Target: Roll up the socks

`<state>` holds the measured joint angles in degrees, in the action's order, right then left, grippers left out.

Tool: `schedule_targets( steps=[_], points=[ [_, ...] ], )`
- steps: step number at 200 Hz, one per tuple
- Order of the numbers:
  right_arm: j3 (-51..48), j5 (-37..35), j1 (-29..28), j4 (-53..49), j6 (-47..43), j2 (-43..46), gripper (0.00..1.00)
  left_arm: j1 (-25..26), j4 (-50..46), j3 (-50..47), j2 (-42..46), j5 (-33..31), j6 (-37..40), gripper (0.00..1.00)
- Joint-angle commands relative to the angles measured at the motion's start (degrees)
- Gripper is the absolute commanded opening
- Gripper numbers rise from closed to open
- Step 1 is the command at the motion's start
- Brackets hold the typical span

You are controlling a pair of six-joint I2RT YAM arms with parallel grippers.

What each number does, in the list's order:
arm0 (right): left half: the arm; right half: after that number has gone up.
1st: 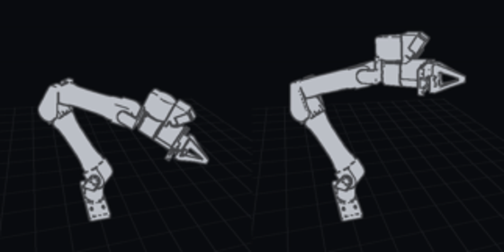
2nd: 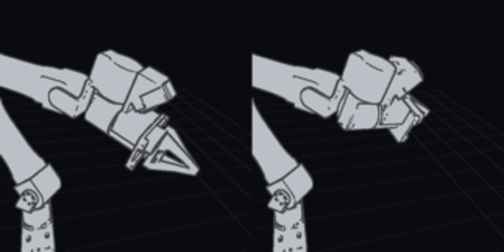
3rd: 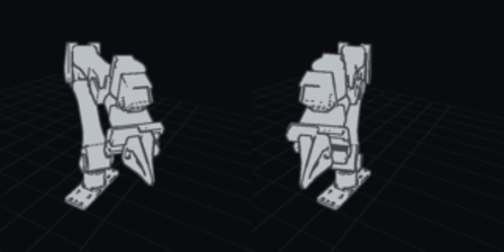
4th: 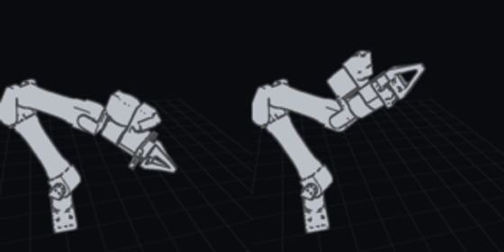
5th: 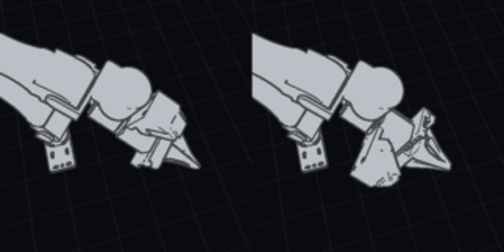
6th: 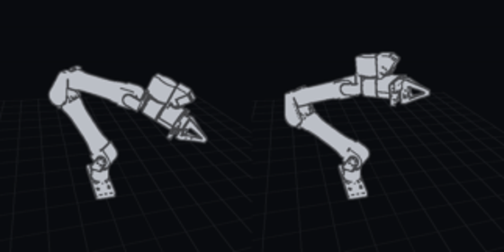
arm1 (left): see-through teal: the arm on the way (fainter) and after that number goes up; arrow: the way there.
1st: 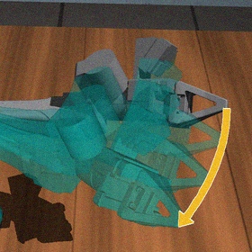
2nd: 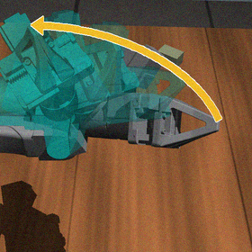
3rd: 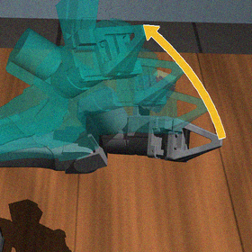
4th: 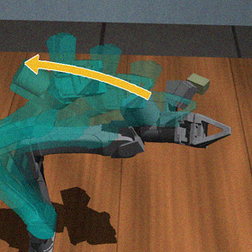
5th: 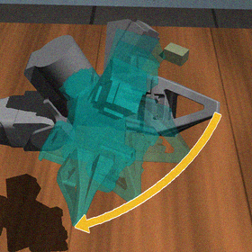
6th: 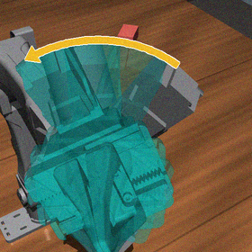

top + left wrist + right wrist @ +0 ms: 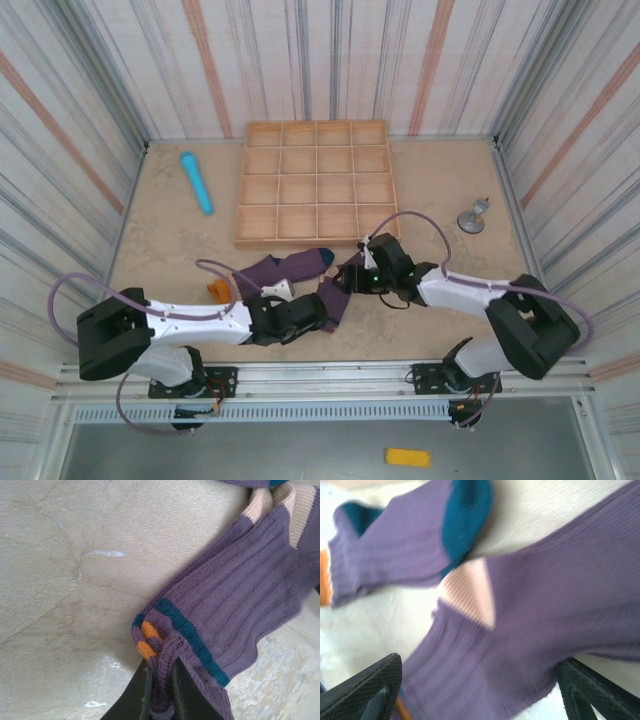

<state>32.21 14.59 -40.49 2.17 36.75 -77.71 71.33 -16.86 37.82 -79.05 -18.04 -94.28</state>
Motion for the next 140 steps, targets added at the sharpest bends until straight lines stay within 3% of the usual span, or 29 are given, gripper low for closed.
schedule_targets(
  steps=[1, 31, 61, 80, 113, 140],
  points=[
    [-2.5, -6.0, -4.7, -6.2, -8.5, 7.6, 0.86, -0.1, -4.6, 2.0, -0.9, -2.1, -1.5, 0.00],
    [-8.5, -9.3, -10.9, -3.1, -9.4, 15.3, 0.84, -1.4, -5.6, 2.8, -1.5, 0.1, -1.5, 0.00],
    [-13.0, -20.7, -20.7, -2.3, -12.0, 19.9, 0.83, -2.6, -6.2, 3.7, -1.1, 0.7, -0.2, 0.00],
    [-16.1, -23.4, -26.5, 1.8, -16.0, 22.7, 0.83, -3.4, -5.7, 4.2, -1.3, 2.4, 0.9, 0.00],
    [-16.6, -25.9, -30.7, 5.3, -21.7, 23.2, 0.75, -3.5, -6.6, 6.3, -2.9, 3.8, 2.4, 0.00],
    [-16.0, -27.3, -32.5, 9.6, -24.5, 18.1, 0.67, -3.6, -8.0, 7.9, -4.5, 5.1, 3.9, 0.00]
  ],
)
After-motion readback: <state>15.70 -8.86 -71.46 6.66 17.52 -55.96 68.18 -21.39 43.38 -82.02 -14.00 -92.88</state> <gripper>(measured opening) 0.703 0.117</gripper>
